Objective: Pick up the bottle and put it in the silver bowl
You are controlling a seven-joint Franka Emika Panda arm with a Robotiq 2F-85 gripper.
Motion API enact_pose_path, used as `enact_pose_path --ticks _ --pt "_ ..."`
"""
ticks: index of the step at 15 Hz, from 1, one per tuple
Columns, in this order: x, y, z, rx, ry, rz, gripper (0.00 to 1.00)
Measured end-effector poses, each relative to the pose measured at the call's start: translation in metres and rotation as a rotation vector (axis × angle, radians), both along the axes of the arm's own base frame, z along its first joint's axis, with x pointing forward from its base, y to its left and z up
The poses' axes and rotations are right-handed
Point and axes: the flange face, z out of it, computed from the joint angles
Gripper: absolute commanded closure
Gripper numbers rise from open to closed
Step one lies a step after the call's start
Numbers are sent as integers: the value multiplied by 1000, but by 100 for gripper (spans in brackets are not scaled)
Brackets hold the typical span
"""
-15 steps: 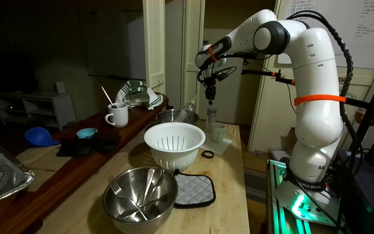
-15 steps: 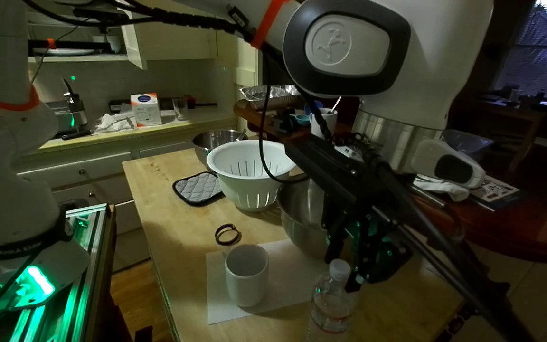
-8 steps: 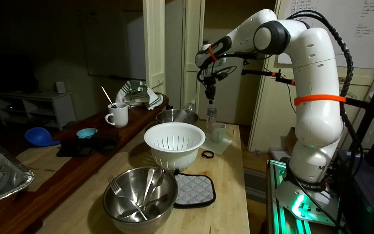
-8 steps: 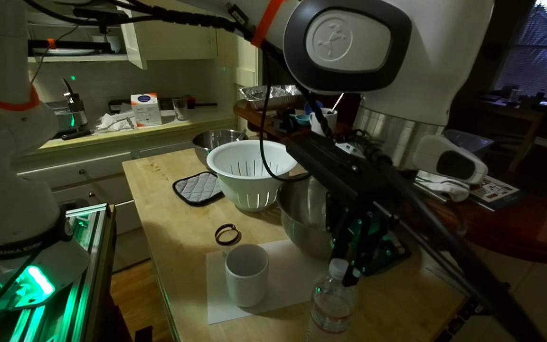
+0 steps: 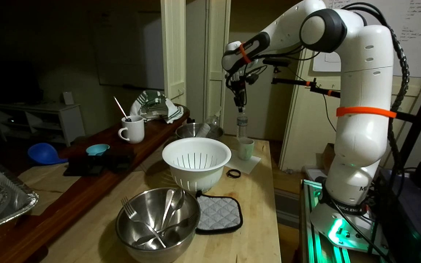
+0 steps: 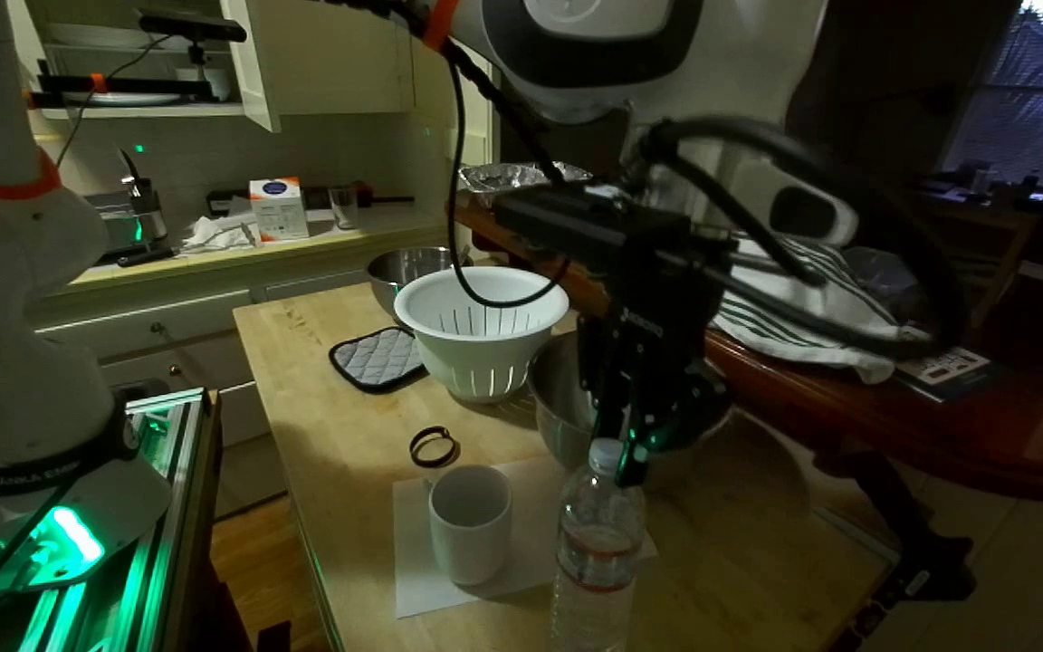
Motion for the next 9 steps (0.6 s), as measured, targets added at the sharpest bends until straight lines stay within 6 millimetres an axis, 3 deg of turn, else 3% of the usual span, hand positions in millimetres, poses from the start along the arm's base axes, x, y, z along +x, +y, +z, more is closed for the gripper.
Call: enact_pose_path --ticks 9 --pt "-44 94 100 -89 -91 232 92"
